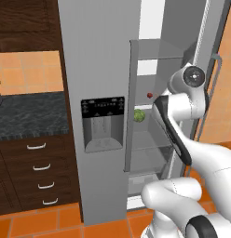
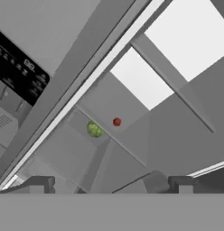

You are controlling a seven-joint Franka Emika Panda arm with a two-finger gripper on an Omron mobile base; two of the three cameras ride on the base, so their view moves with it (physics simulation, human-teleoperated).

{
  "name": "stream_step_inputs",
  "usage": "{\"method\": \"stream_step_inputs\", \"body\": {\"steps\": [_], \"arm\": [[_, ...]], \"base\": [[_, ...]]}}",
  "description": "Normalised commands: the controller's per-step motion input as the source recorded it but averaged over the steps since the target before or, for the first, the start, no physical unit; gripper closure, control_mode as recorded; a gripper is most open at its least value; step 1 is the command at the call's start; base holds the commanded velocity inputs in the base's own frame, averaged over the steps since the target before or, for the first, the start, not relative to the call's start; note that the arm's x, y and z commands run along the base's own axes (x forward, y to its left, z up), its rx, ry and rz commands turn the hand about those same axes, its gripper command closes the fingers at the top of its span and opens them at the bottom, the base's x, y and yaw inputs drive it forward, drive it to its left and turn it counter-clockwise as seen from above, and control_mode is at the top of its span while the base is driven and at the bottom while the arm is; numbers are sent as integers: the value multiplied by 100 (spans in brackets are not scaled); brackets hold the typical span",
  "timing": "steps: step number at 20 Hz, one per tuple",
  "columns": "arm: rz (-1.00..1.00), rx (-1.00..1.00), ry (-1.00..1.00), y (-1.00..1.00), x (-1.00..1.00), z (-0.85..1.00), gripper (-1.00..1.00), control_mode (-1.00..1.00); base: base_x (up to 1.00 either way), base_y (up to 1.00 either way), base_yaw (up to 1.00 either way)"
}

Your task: Take the strawberry from the fridge and place it on top of the pancake, located on the dining counter.

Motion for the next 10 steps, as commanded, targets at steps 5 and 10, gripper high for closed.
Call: {"method": "stream_step_inputs", "body": {"steps": [5, 10], "arm": [[-3, 0, 0, -98, -3, 14, -100, -100], [-5, 0, 0, -98, -2, 9, -100, -100]], "base": [[0, 0, 0], [0, 0, 0]]}}
